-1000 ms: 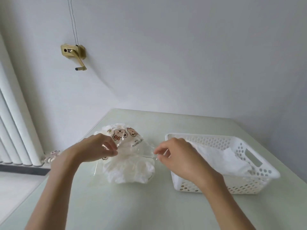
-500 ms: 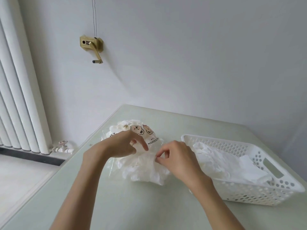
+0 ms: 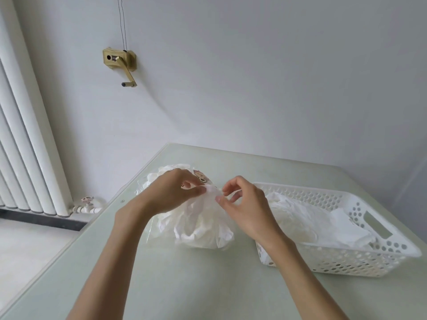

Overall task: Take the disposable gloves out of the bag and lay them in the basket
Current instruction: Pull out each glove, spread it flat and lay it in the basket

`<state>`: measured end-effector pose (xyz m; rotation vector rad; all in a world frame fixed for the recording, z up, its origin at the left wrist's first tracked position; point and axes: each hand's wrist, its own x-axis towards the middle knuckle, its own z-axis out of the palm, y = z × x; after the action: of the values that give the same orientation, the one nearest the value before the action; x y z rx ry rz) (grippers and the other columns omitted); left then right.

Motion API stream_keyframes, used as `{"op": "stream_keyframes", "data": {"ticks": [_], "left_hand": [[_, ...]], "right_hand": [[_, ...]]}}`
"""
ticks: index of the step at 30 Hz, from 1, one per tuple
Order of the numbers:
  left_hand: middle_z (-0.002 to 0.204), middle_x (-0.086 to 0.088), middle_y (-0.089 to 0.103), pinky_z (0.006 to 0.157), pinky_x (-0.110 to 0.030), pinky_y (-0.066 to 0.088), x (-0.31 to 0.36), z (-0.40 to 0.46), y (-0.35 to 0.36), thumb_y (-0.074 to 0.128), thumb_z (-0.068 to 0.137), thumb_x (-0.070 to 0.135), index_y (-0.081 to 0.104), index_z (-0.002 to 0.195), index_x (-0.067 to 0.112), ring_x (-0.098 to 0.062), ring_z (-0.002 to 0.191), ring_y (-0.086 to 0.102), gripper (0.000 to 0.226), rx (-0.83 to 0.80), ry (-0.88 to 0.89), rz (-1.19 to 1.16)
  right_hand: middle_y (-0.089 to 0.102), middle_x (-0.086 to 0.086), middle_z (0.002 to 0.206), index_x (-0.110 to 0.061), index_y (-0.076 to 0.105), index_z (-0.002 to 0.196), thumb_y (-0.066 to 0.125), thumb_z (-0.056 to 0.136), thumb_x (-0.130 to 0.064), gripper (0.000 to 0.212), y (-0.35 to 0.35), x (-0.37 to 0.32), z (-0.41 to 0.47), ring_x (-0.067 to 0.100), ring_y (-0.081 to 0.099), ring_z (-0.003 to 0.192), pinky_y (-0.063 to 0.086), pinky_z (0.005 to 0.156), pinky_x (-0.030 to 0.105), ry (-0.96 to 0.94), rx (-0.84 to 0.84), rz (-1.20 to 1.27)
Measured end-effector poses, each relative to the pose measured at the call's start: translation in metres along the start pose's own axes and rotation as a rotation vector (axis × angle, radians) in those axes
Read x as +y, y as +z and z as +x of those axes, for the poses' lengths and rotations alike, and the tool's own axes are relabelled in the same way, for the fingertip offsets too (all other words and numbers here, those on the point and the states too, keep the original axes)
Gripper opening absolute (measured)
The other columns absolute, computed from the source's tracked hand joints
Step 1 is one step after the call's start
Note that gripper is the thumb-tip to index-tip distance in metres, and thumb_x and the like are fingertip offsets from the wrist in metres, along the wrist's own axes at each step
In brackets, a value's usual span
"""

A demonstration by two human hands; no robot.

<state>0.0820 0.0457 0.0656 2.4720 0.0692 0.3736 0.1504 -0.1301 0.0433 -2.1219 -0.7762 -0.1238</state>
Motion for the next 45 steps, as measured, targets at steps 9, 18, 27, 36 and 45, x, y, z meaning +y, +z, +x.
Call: {"op": "stream_keyframes", "data": {"ticks": [9,18,27,36,45], "left_hand": [[0.086,0.013,0.071,0.081,-0.052,0.054,0.002,-0.008,-0.011,0.046,0.08,0.044,0.067,0.083,0.038,-0.022,0.087,0.067,0.022,0.051,-0.104,-0.189],[0.101,0.017,0.069,0.088,-0.026,0.049,0.012,-0.003,-0.001,0.08,0.073,0.034,0.065,0.101,0.033,0.0,0.099,0.063,0.031,-0.025,-0.077,-0.271],[0.083,0.005,0.075,0.071,-0.027,0.049,0.027,-0.007,-0.012,0.066,0.086,0.015,0.074,0.084,0.022,-0.009,0.076,0.068,0.01,0.291,-0.035,-0.41],[0.081,0.0,0.075,0.068,-0.028,0.049,0.032,-0.007,-0.013,0.073,0.082,0.022,0.072,0.092,0.018,-0.011,0.07,0.065,0.01,0.162,-0.092,-0.501],[0.079,0.002,0.073,0.061,-0.016,0.046,0.051,-0.001,0.009,0.071,0.085,0.026,0.073,0.091,0.019,-0.01,0.068,0.065,0.009,-0.083,-0.108,-0.579]], "right_hand": [[0.067,-0.011,0.082,-0.02,0.064,0.087,0.058,0.092,-0.029,0.012,-0.011,0.003,0.006,0.004,0.061,0.078,0.048,0.072,0.02,0.026,0.03,0.085],[0.07,-0.01,0.077,-0.017,0.07,0.086,0.067,0.088,-0.019,0.004,-0.009,-0.014,0.004,0.002,0.063,0.072,0.046,0.068,0.014,-0.062,0.196,0.45],[0.073,-0.009,0.074,-0.022,0.076,0.082,0.071,0.083,-0.011,0.012,-0.036,-0.008,0.006,0.0,0.062,0.065,0.045,0.061,0.011,-0.038,0.158,0.538],[0.068,-0.013,0.072,-0.019,0.071,0.082,0.065,0.088,-0.01,0.012,-0.06,-0.016,0.005,-0.001,0.063,0.073,0.049,0.065,0.013,-0.108,0.081,0.619],[0.072,0.018,0.093,-0.008,0.074,0.094,0.068,0.084,-0.027,0.022,-0.12,-0.001,-0.007,0.019,0.065,0.08,0.049,0.08,0.029,0.099,-0.059,0.505]]}}
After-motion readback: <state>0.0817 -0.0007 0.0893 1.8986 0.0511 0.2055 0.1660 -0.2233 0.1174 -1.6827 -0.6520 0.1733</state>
